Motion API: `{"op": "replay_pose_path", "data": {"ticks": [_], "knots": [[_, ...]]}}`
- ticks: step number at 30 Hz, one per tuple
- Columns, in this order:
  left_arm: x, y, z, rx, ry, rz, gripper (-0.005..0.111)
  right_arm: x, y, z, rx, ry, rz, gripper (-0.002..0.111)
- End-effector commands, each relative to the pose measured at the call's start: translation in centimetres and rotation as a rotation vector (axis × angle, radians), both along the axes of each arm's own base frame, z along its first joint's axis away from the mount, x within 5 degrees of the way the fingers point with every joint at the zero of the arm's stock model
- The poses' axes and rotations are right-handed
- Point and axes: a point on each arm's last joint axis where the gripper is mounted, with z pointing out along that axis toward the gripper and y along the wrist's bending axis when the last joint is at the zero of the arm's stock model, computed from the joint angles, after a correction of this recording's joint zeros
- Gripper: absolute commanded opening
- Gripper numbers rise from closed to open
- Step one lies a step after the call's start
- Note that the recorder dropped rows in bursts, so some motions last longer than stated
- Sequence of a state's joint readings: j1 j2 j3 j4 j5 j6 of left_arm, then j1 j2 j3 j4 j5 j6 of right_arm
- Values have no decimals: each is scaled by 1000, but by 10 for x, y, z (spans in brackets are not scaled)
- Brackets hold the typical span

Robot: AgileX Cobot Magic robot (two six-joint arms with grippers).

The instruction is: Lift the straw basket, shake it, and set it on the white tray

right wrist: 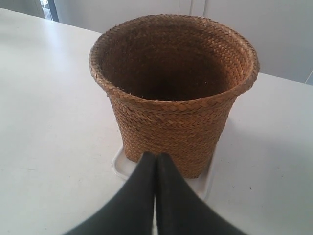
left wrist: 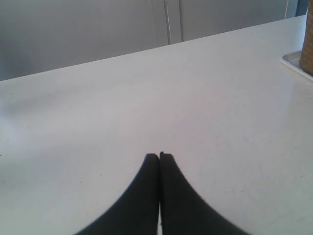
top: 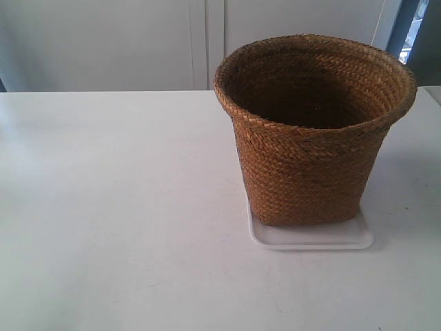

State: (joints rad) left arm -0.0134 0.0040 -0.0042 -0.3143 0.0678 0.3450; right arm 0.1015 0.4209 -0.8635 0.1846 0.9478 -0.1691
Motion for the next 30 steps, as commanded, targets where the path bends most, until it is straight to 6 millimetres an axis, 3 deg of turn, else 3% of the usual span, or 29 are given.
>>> {"op": "replay_pose_path", "data": {"ticks": [1, 18, 20, 23, 25, 26, 30], "knots": [[0, 0, -2, -4, 5, -1, 0, 0, 0, -1, -1, -7, 2, 0], [0, 0, -2, -4, 5, -1, 0, 1, -1, 0, -21, -26, -1, 0], [0, 0, -2, -4, 5, -1, 0, 7, -2, 3, -34, -101, -15, 0], [0, 0, -2, -4, 5, -1, 0, 35, -3, 2, -22, -287, -60, 0], [0, 0, -2, -4, 5, -1, 0, 55, -4, -8, -14, -394, -100, 0], [0, 0, -2, -4, 5, -1, 0, 67, -6, -25, -20, -461, -129, 0], [0, 0, -2, -4, 5, -1, 0, 67, -7, -51, -86, -540, -139, 0]]}}
